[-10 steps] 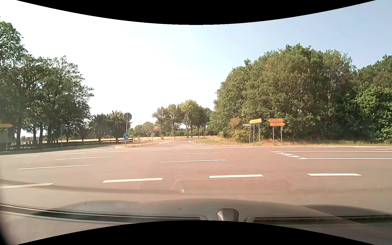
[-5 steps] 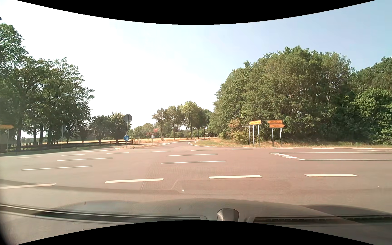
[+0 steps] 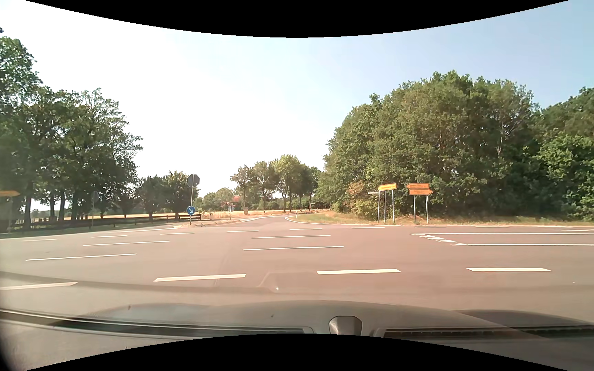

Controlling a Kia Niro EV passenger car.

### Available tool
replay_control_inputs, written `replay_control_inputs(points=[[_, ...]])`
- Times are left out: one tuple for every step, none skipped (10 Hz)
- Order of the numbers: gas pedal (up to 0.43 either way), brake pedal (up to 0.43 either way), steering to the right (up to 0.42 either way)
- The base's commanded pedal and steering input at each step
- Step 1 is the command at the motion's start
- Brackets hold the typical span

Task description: Follow the waypoints while adhering to traffic rules and regulations

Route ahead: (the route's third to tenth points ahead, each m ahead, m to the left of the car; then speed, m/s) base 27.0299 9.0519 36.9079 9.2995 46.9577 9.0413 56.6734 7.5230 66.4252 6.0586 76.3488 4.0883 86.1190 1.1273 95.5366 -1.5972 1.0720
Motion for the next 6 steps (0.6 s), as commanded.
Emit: replay_control_inputs(points=[[0.571,0.006,-0.021],[0.591,0.006,-0.021],[0.622,0.006,-0.021],[0.661,0.006,-0.021],[0.681,0.006,-0.024],[0.701,0.006,-0.026]])
